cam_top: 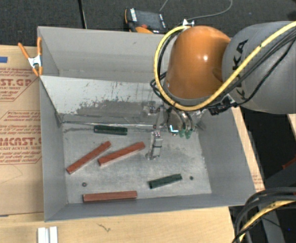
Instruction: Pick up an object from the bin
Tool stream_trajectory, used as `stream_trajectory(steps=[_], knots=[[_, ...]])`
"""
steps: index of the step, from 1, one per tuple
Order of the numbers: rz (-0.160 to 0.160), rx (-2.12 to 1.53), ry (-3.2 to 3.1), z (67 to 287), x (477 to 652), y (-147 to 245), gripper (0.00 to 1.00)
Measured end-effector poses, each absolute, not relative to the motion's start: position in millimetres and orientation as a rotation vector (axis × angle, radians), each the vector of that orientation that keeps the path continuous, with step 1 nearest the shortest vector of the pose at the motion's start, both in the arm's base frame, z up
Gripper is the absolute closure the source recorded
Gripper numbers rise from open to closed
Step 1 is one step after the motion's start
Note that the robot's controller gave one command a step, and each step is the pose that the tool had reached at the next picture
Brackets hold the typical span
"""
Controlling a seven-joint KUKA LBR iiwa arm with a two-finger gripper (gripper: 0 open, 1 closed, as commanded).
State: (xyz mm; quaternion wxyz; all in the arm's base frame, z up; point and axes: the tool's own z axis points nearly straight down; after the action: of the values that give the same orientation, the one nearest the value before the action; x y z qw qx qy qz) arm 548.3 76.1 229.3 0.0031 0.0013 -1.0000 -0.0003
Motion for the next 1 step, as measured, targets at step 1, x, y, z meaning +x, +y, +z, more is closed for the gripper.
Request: stream_trajectory(steps=[1], knots=[[-0.002, 0.02, -3.136, 65.1, 554.0, 70.7, 0.0]])
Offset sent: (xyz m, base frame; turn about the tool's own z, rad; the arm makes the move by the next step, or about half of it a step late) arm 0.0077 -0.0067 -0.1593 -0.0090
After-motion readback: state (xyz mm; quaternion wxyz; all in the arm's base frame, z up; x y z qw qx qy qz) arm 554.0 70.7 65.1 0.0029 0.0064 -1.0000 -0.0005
